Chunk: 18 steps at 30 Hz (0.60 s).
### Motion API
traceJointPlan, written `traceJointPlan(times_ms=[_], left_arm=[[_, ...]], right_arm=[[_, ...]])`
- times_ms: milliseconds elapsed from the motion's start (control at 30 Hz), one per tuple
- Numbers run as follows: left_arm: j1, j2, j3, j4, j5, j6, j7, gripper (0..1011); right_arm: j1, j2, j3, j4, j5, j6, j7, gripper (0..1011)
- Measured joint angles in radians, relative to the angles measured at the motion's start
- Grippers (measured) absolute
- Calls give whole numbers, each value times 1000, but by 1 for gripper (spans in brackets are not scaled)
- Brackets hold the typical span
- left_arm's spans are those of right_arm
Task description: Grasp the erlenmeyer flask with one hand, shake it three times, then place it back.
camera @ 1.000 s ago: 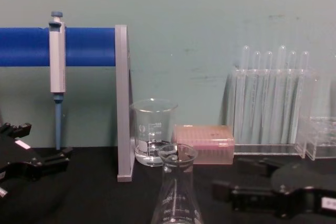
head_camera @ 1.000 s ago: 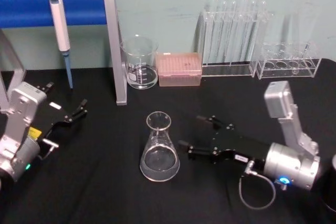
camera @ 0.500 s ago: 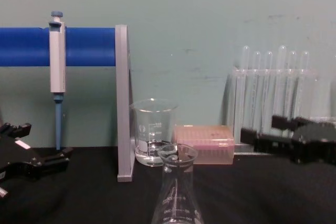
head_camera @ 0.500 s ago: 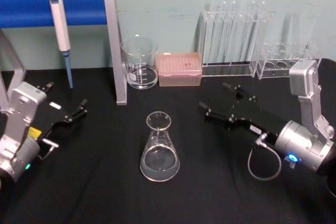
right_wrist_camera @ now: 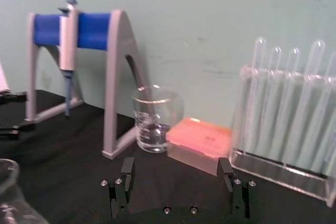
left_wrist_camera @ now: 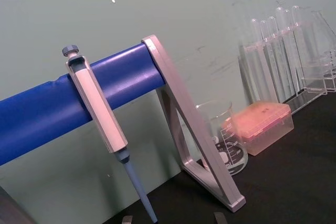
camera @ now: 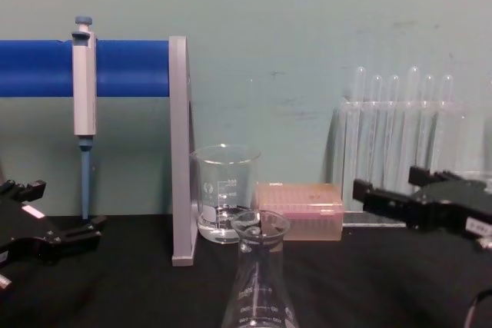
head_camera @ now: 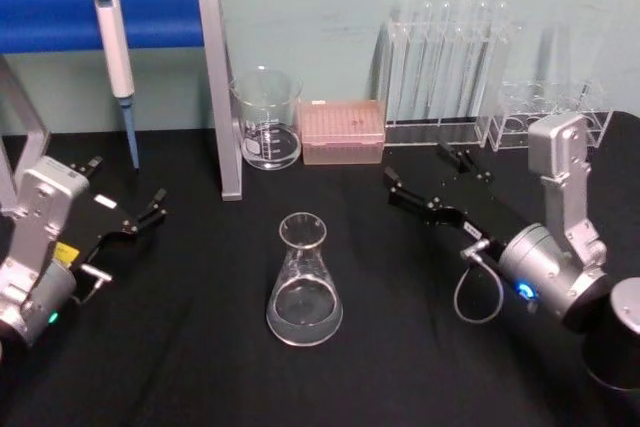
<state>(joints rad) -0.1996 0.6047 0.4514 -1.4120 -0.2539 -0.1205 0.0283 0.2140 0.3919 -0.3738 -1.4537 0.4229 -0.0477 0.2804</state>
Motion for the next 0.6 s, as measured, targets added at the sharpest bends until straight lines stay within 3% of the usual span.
traceJointPlan(times_ms=[233, 600], left_arm=[[0, 0, 0, 0, 0, 0, 0, 1001], [0, 0, 0, 0, 0, 0, 0, 1001]], right_arm=[[21, -58, -9, 85, -57, -7, -47, 1000], [35, -97, -7, 163, -93, 1, -47, 1000]])
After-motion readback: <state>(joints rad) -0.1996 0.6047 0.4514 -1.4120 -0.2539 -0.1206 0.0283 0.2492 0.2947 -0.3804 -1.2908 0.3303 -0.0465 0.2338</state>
